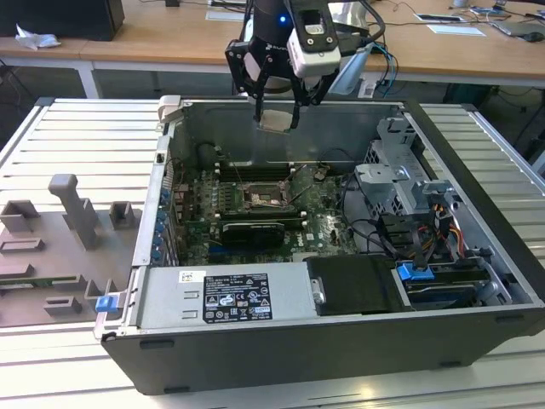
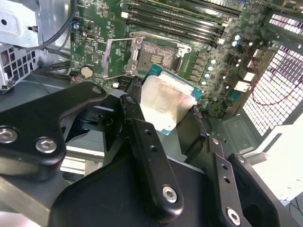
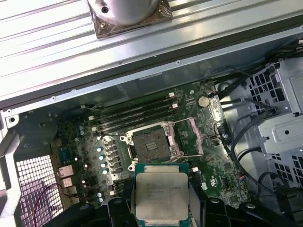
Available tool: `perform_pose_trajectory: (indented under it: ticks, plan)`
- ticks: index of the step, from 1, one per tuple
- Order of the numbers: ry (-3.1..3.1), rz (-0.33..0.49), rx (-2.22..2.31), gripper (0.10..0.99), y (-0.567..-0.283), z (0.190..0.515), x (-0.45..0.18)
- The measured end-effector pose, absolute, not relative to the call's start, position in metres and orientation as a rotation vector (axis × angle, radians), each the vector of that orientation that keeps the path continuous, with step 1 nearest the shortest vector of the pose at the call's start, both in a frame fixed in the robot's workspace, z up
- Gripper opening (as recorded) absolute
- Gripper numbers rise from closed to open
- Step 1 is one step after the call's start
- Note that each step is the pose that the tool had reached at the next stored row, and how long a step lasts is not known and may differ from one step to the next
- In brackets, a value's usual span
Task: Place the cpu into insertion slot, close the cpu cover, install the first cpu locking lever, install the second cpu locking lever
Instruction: 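Place the cpu into insertion slot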
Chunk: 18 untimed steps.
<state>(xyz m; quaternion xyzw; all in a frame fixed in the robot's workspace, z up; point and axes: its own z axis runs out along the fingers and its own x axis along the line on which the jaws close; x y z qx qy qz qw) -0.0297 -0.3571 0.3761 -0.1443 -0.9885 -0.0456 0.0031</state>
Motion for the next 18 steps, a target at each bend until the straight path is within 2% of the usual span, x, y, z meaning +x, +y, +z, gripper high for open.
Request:
perform_pose_trajectory:
  ticks: [18]
  plan:
    - [-3.01,-0.144,-0.915,0.541,-0.3571,0.3735,-0.0297]
